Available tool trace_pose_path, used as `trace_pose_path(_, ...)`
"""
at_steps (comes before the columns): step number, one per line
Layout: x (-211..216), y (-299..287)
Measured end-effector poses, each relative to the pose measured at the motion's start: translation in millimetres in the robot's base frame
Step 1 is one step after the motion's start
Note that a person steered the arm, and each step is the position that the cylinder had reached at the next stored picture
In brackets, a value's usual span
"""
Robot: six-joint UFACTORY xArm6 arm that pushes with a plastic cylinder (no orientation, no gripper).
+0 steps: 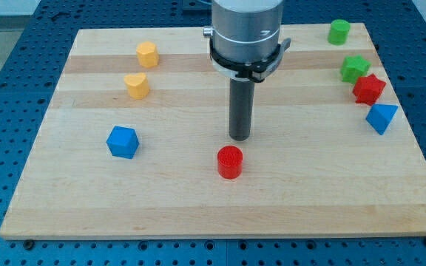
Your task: Slide the red circle slightly right
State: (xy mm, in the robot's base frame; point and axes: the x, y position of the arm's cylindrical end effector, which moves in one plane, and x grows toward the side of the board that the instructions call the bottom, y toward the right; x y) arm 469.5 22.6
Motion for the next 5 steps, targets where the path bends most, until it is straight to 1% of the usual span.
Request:
trace_pose_path(1,3,-8)
trace_pose_path(3,7,-61)
trace_pose_path(4,17,-72)
trace_pose_path(5,37,-72)
